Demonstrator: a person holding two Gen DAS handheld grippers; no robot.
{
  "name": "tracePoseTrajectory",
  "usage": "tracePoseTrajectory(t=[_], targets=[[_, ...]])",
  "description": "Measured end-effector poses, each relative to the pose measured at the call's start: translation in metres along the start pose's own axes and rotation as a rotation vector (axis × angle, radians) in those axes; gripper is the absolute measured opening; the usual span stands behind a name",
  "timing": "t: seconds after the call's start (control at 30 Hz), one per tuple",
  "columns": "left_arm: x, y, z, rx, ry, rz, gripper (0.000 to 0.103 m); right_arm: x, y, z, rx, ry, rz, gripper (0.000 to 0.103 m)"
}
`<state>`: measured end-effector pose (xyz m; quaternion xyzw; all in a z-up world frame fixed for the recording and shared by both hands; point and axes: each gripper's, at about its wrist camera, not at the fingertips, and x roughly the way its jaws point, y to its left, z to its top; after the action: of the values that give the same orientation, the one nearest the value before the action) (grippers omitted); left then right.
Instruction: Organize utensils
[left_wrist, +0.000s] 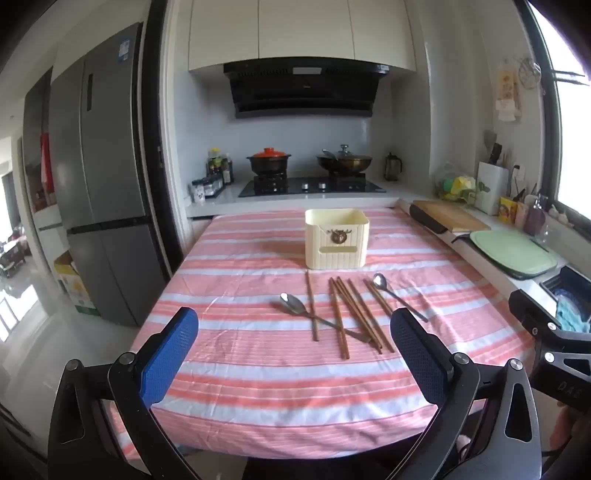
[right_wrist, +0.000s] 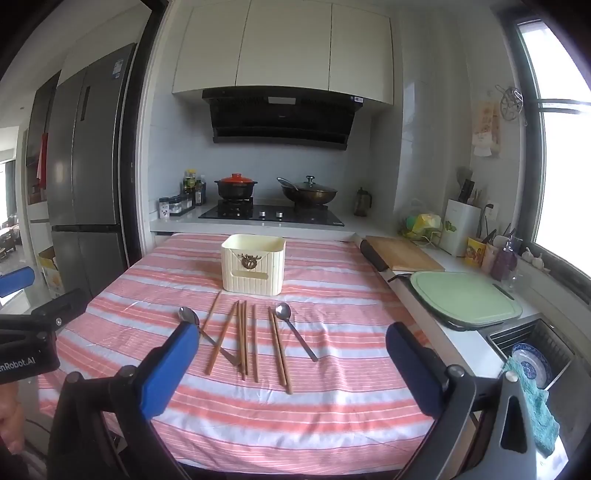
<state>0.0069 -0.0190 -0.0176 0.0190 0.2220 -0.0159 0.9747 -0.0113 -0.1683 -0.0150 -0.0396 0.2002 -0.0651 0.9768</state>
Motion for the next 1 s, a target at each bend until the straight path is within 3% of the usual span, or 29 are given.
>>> tracePoseTrajectory(t=[1.0], targets=[[0.0026, 0.0001, 0.007, -0.012, 0.004, -0.013, 0.103, -0.001, -0.005, 0.0022, 0.002, -0.018, -0.022, 0.103]])
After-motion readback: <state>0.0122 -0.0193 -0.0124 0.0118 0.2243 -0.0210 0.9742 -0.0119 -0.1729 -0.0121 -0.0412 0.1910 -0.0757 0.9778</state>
